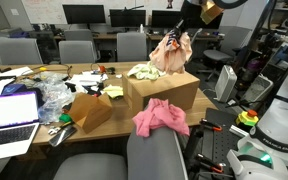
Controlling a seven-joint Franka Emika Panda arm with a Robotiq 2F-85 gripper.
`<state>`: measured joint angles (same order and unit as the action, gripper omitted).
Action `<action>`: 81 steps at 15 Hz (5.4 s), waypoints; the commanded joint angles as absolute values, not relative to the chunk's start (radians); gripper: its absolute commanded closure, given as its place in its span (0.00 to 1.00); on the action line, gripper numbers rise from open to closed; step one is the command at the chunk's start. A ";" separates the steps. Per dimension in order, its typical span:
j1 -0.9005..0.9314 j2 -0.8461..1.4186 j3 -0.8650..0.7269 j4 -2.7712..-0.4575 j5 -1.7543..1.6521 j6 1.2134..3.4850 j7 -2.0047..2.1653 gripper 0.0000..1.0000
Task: Pick up two clothes from the box and put them on the chair.
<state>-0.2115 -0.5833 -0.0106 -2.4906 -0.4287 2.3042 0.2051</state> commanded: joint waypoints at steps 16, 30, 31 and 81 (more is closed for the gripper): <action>0.260 -0.817 0.020 -2.497 -0.188 2.089 -0.370 0.97; 0.439 -0.764 -0.004 -2.356 -0.036 1.821 -0.822 0.97; 0.444 -0.752 0.006 -2.344 -0.031 1.811 -0.838 0.97; 0.437 -0.379 0.298 -2.444 -0.117 1.998 -0.547 0.97</action>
<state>0.4295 -0.4031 0.2984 -2.4519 -0.1016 1.9738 -0.5707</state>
